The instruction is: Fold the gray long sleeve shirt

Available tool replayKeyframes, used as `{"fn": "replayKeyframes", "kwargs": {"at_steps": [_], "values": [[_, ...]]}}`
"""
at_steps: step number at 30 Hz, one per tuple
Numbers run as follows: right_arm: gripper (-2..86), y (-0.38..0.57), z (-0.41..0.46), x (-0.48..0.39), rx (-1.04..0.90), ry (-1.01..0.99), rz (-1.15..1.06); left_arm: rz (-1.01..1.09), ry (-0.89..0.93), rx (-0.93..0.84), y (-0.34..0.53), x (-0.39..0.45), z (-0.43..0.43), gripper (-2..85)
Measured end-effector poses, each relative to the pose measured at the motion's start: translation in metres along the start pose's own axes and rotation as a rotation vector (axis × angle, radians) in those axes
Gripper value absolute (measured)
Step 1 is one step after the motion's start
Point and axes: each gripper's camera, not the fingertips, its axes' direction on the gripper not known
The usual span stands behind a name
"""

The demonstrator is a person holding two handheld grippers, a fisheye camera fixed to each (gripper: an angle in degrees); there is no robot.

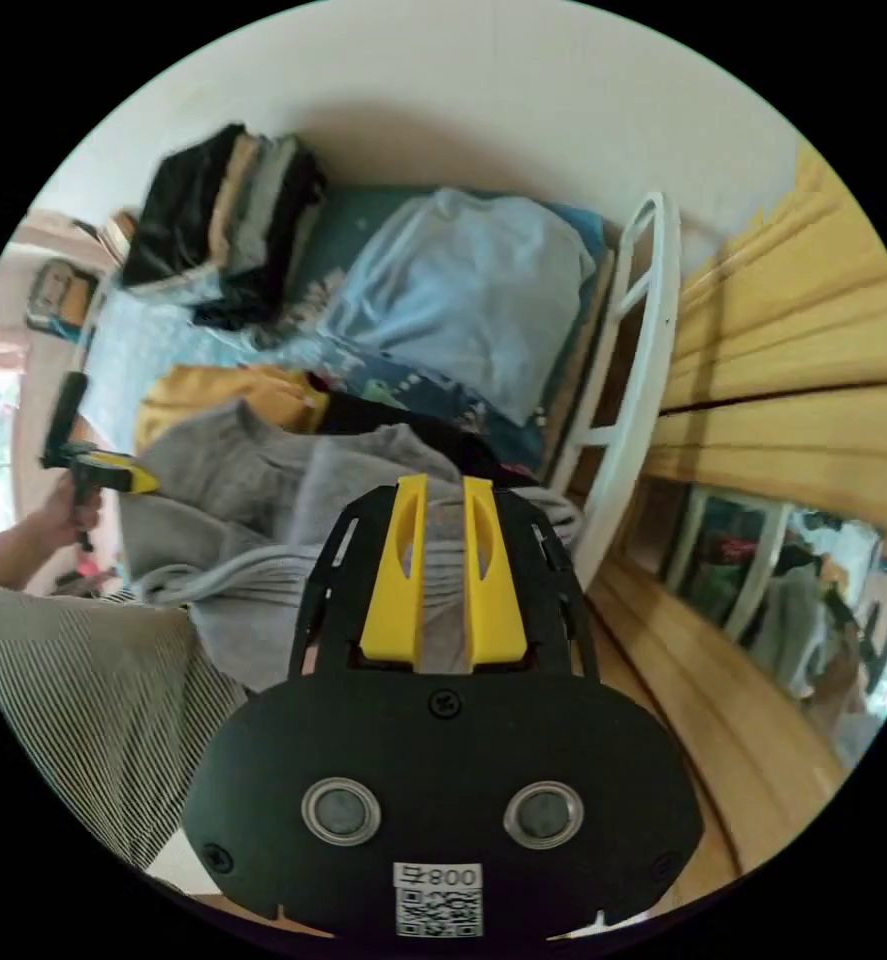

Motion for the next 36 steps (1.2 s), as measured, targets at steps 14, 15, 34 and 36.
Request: {"fn": "replayKeyframes", "kwargs": {"at_steps": [14,15,34,36], "values": [[1.2,-0.063,0.086,-0.014,-0.222,0.003,-0.156,0.024,-0.028,-0.010,-0.048,0.027,0.045,3.0],[0.9,-0.057,0.085,-0.016,-0.228,-0.011,-0.172,0.030,-0.031,-0.010,-0.050,0.029,0.046,3.0],[0.7,0.023,0.164,-0.017,-0.311,-0.566,-0.059,0.062,-0.019,-0.044,-0.092,0.066,0.097,2.4],[0.9,0.020,0.141,0.013,-0.177,-0.571,0.000,0.064,-0.020,-0.044,-0.096,0.070,0.102,2.5]]}}
